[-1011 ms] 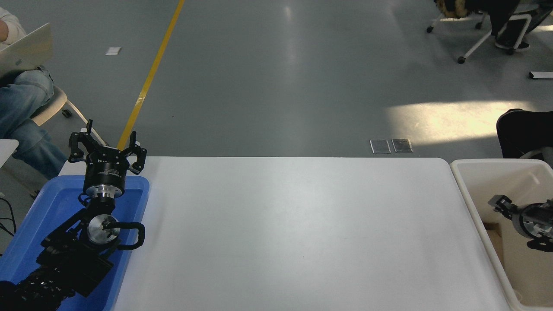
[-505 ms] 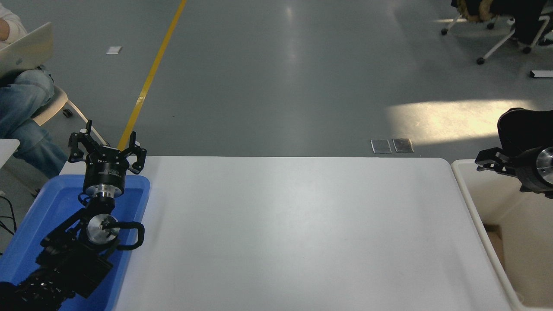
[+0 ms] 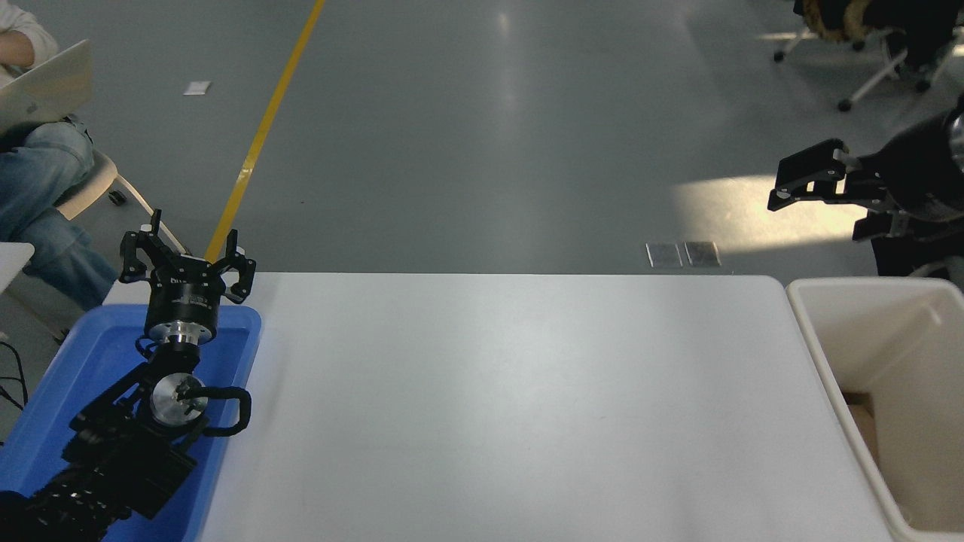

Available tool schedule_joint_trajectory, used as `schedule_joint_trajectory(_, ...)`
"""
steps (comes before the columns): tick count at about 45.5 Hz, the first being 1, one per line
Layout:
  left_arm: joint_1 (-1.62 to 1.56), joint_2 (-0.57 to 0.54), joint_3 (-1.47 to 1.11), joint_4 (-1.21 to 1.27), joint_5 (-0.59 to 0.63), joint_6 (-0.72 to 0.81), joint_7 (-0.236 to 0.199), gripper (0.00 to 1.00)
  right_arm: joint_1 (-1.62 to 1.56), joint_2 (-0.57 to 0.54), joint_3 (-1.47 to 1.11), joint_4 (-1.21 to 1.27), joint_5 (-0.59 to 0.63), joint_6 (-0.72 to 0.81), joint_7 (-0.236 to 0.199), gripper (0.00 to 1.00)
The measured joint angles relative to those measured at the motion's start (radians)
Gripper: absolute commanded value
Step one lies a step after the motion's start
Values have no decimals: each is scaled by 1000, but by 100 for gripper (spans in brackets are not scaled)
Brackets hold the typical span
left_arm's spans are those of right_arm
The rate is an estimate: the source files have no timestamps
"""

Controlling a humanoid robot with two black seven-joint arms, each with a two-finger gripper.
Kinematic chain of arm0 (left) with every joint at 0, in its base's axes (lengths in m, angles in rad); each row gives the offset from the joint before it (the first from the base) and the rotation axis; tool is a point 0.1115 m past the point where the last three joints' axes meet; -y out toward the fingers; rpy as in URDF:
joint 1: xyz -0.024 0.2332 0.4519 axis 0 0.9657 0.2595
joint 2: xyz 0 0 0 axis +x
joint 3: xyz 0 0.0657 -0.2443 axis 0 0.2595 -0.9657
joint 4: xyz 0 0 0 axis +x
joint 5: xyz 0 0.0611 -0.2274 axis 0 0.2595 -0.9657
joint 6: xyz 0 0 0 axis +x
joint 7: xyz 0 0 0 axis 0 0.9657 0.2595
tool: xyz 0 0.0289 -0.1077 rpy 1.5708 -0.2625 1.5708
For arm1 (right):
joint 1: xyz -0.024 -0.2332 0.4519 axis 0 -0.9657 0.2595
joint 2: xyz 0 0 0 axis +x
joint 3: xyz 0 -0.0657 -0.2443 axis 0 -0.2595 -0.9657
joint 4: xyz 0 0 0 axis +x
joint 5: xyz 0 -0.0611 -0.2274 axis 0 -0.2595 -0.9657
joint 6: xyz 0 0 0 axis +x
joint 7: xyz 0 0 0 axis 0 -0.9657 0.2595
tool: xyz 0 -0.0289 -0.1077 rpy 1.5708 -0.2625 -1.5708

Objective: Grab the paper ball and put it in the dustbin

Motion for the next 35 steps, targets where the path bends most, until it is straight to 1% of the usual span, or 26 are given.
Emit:
schedule_joint_trajectory(3,0,0,0,0,0,0,0,99,49,23,-2,5,38,47,0,96)
schedule_joint_trajectory(6,0,0,0,0,-1,0,0,99,96,43,0,9,71,84,0,99)
schedule_joint_trajectory(14,0,0,0,0,-1,1,0,99,155,76,16,16,108,135,-1,100)
schedule_joint_trajectory(24,0,0,0,0,-1,1,0,99,149,97,54,22,121,159,-4,100)
schedule_joint_trajectory(35,0,-1,0,0,-1,0,0,99,92,136,82,24,104,169,-11,100)
